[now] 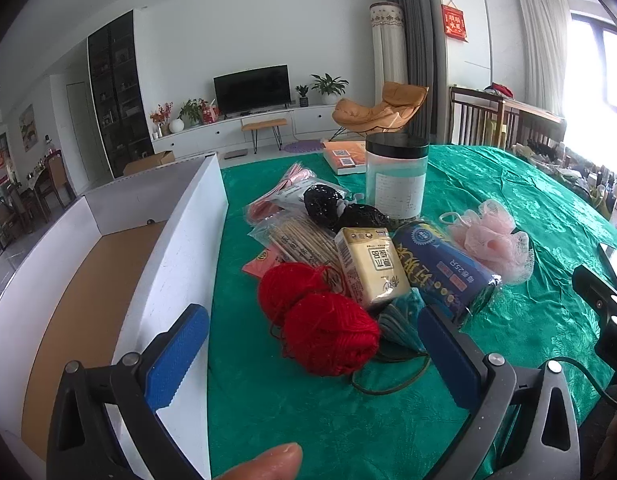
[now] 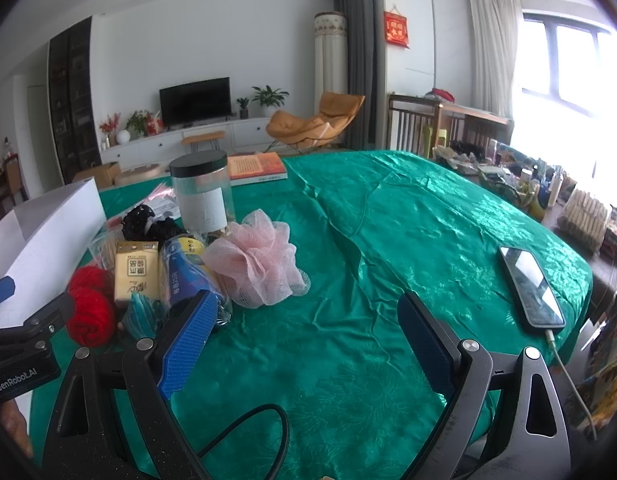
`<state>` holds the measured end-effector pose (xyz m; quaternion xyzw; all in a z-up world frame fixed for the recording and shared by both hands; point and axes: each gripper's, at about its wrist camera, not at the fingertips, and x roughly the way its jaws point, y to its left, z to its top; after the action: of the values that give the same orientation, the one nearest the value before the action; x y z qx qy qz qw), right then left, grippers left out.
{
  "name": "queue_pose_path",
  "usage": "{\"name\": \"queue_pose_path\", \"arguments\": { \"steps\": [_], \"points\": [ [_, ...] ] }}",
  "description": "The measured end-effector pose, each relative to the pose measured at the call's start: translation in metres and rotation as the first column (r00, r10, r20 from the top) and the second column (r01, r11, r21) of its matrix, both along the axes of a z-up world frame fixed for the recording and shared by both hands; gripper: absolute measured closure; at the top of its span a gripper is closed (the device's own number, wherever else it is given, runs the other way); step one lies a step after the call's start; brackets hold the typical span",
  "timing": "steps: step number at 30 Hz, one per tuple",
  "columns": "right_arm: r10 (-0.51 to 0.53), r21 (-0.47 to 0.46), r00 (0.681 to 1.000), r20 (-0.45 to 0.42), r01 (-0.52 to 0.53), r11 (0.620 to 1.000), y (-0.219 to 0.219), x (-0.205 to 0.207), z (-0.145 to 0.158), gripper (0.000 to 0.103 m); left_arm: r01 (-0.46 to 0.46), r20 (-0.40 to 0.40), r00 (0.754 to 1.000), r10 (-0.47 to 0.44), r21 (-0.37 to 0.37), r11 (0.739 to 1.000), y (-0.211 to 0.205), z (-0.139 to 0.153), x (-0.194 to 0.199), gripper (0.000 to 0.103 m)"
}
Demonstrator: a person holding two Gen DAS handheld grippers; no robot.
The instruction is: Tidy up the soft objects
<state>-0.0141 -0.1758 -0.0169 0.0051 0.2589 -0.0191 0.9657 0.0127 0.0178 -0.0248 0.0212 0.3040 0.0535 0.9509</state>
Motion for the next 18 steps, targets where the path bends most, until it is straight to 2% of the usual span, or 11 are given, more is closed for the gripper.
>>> {"name": "queue_pose_path", "arguments": {
  "steps": [18],
  "points": [
    [0.0, 0.001, 1.0, -0.003, 0.0, 1.0, 0.0, 0.001, -0.001, 0.01, -0.028, -0.016, 0.999, 0.028, 0.014, 1.0, 0.013, -0.005, 0.006, 0.0]
  ]
}}
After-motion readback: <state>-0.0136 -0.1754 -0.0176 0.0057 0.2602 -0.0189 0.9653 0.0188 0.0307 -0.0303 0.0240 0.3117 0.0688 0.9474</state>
